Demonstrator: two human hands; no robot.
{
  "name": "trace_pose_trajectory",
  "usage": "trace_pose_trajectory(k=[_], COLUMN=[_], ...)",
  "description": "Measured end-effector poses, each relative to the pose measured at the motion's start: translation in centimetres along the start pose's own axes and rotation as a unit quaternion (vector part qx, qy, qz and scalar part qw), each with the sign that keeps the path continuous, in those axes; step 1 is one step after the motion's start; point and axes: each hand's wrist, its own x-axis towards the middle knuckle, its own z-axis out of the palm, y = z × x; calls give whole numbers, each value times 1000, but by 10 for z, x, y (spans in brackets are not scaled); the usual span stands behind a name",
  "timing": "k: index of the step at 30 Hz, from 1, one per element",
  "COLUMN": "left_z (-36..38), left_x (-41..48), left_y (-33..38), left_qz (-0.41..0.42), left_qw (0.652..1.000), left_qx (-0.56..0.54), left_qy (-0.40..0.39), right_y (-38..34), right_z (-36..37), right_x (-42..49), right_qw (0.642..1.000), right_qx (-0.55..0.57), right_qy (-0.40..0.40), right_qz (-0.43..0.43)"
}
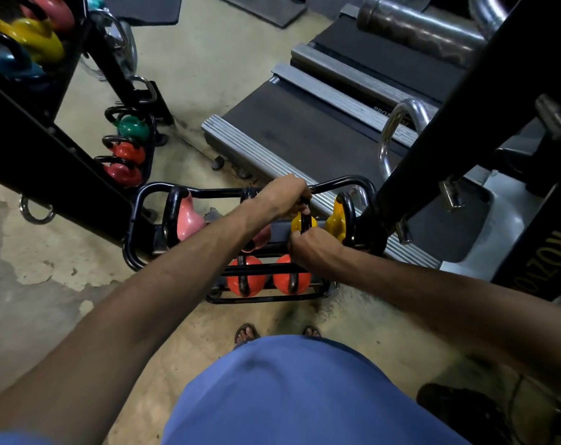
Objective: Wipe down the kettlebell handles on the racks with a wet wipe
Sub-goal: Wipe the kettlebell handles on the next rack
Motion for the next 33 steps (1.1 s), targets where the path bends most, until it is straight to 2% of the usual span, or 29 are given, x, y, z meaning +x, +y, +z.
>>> trace_pose_trajectory(k=[4, 7, 9, 11, 13, 15, 17, 20, 25, 26, 29, 30, 33], left_z=[-4, -3, 0, 4, 0, -3, -2, 6, 8, 7, 7, 6, 4], left_x=[-8, -9, -7, -6, -7, -12, -16, -19, -23, -24, -24, -23, -23], left_y=[4, 5, 1, 3, 2, 1, 0, 0, 2, 3, 4, 4, 5], left_qz=[-5, -9, -17, -22, -4, -14, -13, -7, -15, -15, -8, -5, 7], left_qw=[999, 999, 999, 998, 999, 999, 999, 999, 998, 998, 998, 998, 999], left_qx=[-36, -49, -35, -65, -43, -47, -46, -44, -65, -67, -63, -57, -44], left_qy=[3, 13, 12, 5, -2, -8, -15, -5, 7, 8, 5, 2, 2], right_y=[-7, -2, 11, 25, 28, 15, -4, -28, -35, -33, -28, -27, -20], right_z=[-5, -8, -1, 17, 38, 55, 62, 63, 66, 67, 61, 58, 63], right_x=[8, 3, -9, -25, -34, -36, -34, -27, -24, -24, -23, -21, -15], right_qw=[995, 998, 995, 985, 974, 953, 900, 781, 630, 617, 621, 597, 458], right_qx=[-91, -54, -24, 6, 47, 130, 262, 434, 556, 572, 627, 668, 807], right_qy=[-38, -7, 46, 120, 203, 275, 331, 378, 386, 374, 326, 312, 267], right_qz=[-26, -38, -84, -122, -90, -4, 108, 243, 381, 390, 339, 315, 261])
